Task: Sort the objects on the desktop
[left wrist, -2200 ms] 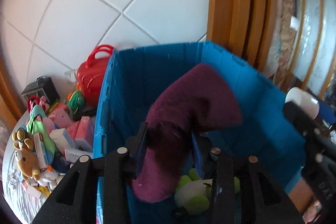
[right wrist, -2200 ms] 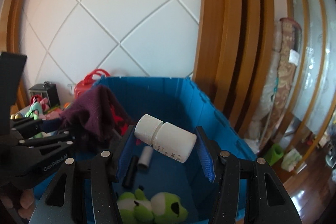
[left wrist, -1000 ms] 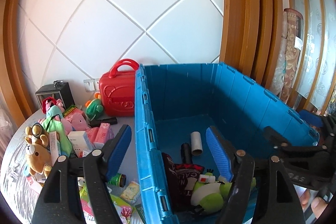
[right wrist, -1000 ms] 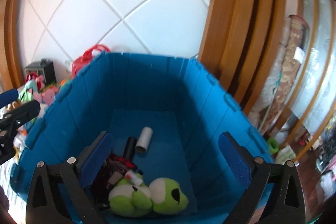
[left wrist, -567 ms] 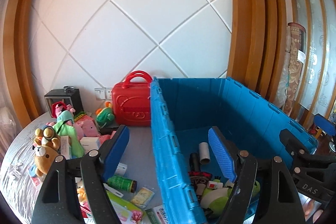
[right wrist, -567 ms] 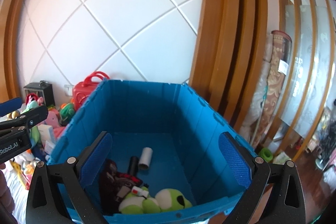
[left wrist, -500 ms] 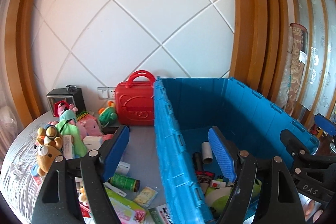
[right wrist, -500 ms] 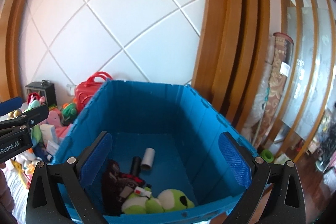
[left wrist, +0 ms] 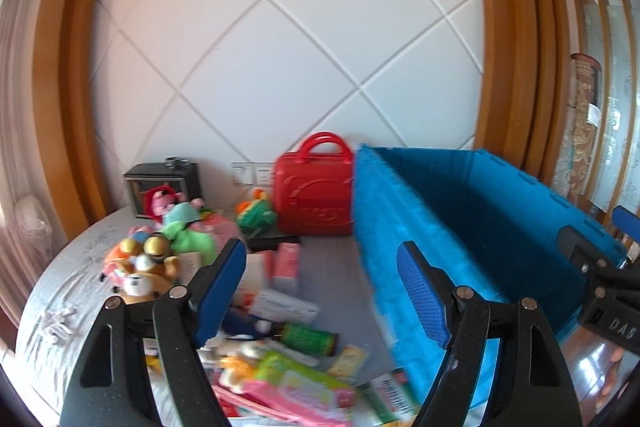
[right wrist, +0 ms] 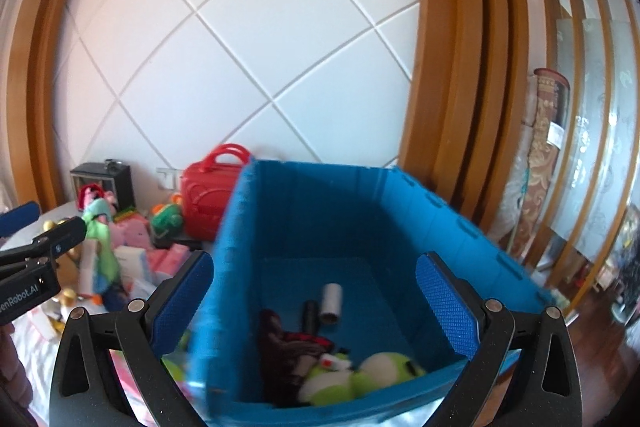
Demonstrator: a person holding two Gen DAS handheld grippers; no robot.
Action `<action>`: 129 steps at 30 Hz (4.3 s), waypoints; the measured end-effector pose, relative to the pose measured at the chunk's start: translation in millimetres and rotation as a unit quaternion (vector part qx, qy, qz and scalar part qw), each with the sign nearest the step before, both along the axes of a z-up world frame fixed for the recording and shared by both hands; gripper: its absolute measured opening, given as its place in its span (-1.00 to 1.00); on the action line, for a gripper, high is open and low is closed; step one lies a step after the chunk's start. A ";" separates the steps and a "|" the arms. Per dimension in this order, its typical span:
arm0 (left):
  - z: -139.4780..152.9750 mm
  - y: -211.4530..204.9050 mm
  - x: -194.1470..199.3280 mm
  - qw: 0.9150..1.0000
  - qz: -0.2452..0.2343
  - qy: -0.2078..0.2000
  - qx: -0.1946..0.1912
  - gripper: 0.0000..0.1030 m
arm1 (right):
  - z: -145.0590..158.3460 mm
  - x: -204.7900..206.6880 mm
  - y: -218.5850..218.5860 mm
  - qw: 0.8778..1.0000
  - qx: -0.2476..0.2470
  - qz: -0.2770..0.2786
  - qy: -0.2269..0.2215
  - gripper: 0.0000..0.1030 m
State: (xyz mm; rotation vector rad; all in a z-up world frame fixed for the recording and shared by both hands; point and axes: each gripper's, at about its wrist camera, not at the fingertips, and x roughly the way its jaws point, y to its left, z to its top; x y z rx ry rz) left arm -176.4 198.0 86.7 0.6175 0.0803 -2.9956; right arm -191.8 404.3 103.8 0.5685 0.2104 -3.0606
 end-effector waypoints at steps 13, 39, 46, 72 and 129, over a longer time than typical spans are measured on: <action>-52.8 -170.4 30.0 0.996 0.054 -0.069 -0.009 0.51 | -44.6 4.1 -163.0 0.995 -0.021 0.060 -0.075 1.00; -123.5 -310.8 -11.2 0.971 0.178 -0.159 -0.004 0.51 | -131.2 -77.1 -307.7 0.960 0.007 0.206 -0.188 1.00; -153.1 -362.7 -51.7 0.977 0.096 -0.188 -0.030 0.51 | -148.8 -82.3 -332.8 0.969 -0.042 0.108 -0.216 1.00; -237.7 -263.3 -138.8 0.935 -0.200 -0.293 0.000 0.45 | -179.8 -65.0 -318.6 0.956 -0.073 -0.064 -0.275 0.97; -168.3 -252.3 -239.4 0.941 -0.212 -0.235 -0.124 0.23 | -185.6 -117.3 -320.0 0.943 -0.175 -0.054 -0.279 0.70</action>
